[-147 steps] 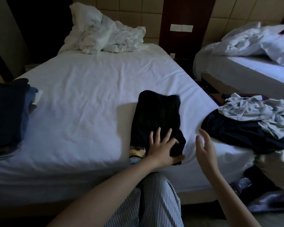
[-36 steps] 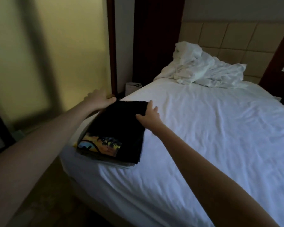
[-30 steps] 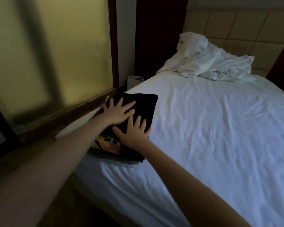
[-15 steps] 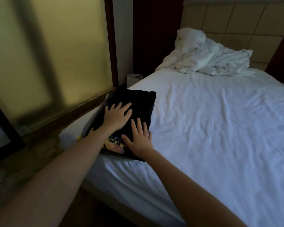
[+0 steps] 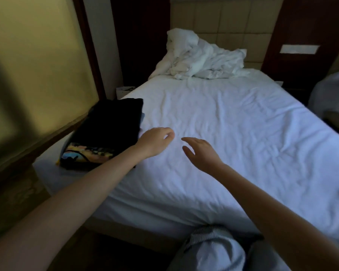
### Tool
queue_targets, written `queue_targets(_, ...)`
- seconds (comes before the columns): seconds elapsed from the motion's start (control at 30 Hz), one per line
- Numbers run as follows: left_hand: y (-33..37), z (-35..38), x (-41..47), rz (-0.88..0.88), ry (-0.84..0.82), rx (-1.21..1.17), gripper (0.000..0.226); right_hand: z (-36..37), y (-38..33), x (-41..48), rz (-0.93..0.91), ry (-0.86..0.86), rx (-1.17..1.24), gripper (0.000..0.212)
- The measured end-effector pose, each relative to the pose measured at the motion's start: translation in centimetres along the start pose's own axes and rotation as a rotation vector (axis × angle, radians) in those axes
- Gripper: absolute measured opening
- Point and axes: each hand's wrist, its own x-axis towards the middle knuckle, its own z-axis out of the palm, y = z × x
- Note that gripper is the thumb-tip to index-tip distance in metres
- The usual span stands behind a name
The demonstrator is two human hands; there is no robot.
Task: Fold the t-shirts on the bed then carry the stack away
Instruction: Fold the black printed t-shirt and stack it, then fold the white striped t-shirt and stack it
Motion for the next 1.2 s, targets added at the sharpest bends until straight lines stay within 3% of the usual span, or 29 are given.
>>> queue_targets(0.3, 15.3, 10.7, 1.7, 0.236, -0.175, -0.082, 0.031, -7.9, 11.3, -13.6, 0.290, 0.272, -0.077, 0.038)
queue_targets(0.4, 21.1, 14.9, 2.2, 0.305, -0.229, -0.167, 0.031, -10.4, 14.7, -18.2, 0.386, 0.293, -0.139, 0.039)
queue_targets(0.57, 29.4, 21.3, 2.1, 0.436, -0.191, -0.248, 0.039, -12.5, 20.0, -26.1, 0.566, 0.365, -0.237, 0.050)
queue_targets(0.73, 30.9, 26.3, 1.8, 0.477, -0.071, -0.186, 0.068, -14.3, 24.3, -31.5, 0.801, 0.411, -0.275, 0.029)
queue_targets(0.9, 33.3, 27.2, 5.7, 0.497, 0.046, -0.235, 0.051, -17.1, 27.9, -31.7, 0.889, 0.471, -0.249, 0.027)
queue_targets(1.1, 31.9, 29.9, 6.1, 0.478, 0.050, -0.329, 0.052, -18.2, 33.0, -29.1, 0.948, 0.494, -0.277, 0.030)
queue_targets(1.2, 31.8, 30.3, 6.7, 0.448, 0.075, -0.382, 0.052, -17.6, 35.7, -27.5, 1.034, 0.416, -0.284, 0.043)
